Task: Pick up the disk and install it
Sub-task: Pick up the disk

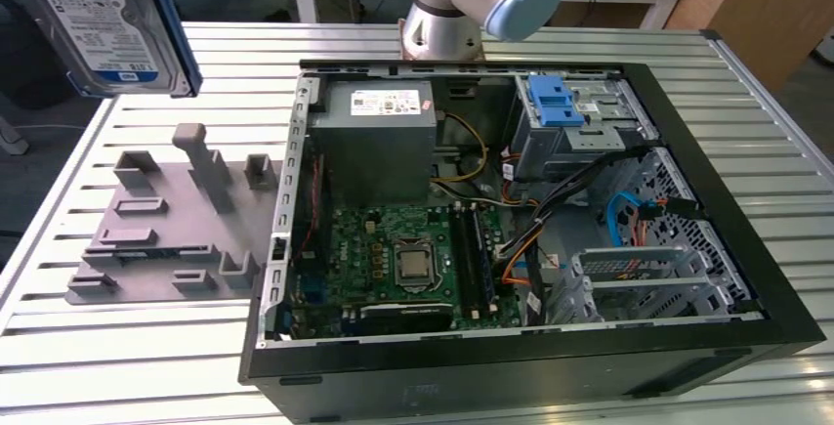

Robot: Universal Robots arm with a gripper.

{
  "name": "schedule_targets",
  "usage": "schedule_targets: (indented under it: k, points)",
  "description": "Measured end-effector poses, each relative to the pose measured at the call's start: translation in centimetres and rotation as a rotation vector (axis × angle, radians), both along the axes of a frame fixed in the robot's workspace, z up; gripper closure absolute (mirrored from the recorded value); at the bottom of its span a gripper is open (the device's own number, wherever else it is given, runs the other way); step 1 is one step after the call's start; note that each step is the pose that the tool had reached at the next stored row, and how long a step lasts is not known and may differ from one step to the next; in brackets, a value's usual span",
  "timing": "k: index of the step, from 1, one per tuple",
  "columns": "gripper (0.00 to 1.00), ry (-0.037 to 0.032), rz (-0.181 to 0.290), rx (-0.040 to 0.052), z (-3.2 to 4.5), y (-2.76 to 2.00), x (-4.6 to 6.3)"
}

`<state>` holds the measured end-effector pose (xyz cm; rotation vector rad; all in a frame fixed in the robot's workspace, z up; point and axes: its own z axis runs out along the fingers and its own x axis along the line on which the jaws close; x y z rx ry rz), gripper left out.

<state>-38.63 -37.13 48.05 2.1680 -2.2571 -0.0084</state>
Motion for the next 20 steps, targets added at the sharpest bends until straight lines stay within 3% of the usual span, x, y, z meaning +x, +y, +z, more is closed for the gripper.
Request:
schedule_targets:
  k: [20]
  points:
    - [0.63, 0.0, 0.0, 0.0, 0.0, -1.92, 1.7]
